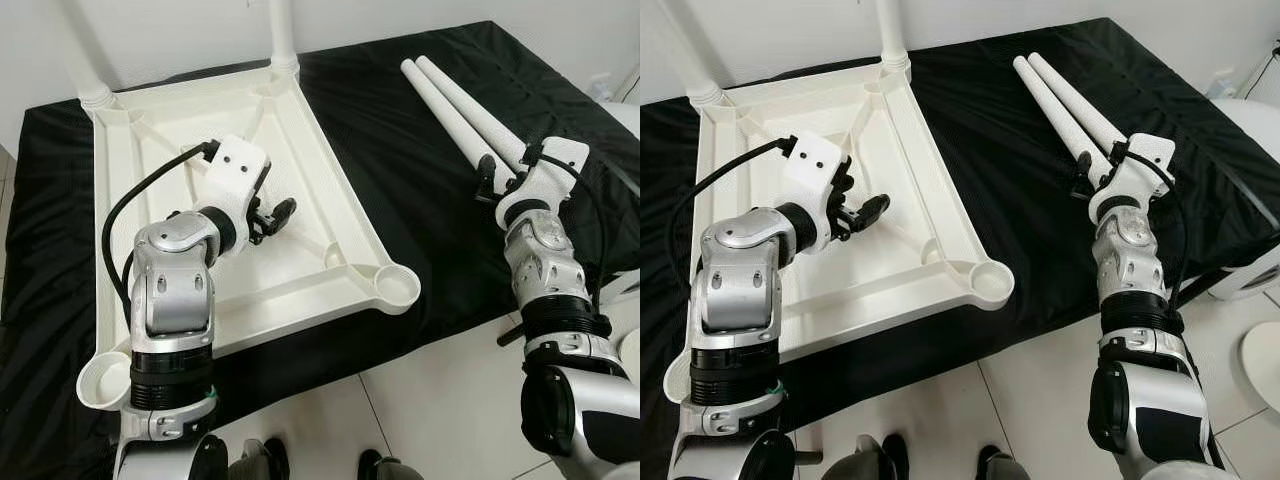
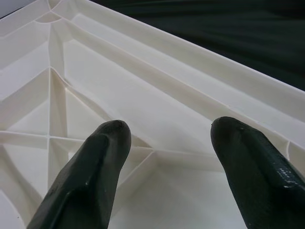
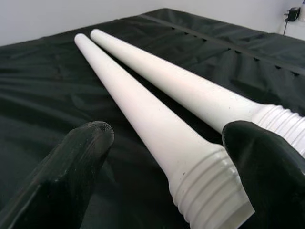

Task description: Building children table

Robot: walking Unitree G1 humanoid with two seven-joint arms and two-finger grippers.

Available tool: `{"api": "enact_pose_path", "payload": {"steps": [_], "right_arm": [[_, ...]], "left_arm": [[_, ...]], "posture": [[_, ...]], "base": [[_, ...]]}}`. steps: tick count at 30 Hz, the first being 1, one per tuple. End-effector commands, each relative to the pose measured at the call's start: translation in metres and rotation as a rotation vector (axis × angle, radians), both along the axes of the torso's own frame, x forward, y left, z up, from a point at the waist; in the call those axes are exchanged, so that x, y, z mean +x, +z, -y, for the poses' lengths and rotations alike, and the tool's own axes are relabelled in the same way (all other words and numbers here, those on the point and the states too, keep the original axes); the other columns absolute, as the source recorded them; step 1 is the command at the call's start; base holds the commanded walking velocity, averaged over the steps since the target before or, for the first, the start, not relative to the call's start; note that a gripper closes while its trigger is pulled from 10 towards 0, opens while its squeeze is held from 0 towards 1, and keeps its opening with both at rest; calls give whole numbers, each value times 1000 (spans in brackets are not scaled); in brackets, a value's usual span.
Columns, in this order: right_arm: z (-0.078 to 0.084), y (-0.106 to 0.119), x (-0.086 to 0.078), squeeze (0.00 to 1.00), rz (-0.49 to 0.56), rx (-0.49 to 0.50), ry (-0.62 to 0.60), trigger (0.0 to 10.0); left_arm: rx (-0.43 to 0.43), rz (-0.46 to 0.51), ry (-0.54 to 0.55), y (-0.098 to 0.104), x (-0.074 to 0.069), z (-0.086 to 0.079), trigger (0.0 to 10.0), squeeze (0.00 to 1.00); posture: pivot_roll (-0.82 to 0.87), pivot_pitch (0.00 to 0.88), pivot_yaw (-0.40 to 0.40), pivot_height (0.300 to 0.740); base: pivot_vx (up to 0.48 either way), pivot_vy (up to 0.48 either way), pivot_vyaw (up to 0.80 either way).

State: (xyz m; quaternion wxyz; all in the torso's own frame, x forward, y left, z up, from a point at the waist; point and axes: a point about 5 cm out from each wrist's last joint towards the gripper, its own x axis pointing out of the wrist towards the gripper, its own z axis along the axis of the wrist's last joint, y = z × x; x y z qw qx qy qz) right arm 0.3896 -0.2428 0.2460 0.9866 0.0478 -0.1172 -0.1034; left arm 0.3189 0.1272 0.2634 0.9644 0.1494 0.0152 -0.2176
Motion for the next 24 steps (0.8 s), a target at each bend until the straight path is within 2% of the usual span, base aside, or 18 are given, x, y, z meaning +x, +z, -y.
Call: {"api": "enact_pose_path", "payload": {"steps": [1,11,16,18,19,21,23,24], "right_arm": [[1,-4,0,0,-10,-9,1,10000],[1,-10,1,0,-42,-5,9,10000],[-10,-21,1,0,-94,-9,69,10000],[-40,-34,-1,0,-130,-33,240,10000],[-40,-34,-1,0,-130,-33,240,10000],[-79,-38,-9,0,-117,-77,455,10000],[-79,-38,-9,0,-117,-77,455,10000],[-100,-37,-18,0,-87,-92,582,10000]], "left_arm": [[-10,79,280,4,2,-15,10000,0],[-7,76,282,6,2,-14,10000,0],[-8,78,283,6,2,-15,10000,0],[-10,81,287,7,3,-15,10000,0],[-10,81,287,7,3,-15,10000,0],[-14,88,291,9,4,-15,10000,0],[-14,88,291,9,4,-15,10000,0],[-17,91,295,9,5,-15,10000,0]], "posture": [[11,250,56,740],[8,258,61,740],[7,259,61,740],[4,258,59,740],[4,258,59,740],[2,255,50,740],[2,255,50,740],[-2,251,46,740]], "base": [[0,0,0],[0,0,0],[0,0,0],[0,0,0],[0,0,0],[0,0,0],[0,0,0],[0,0,0]]}}
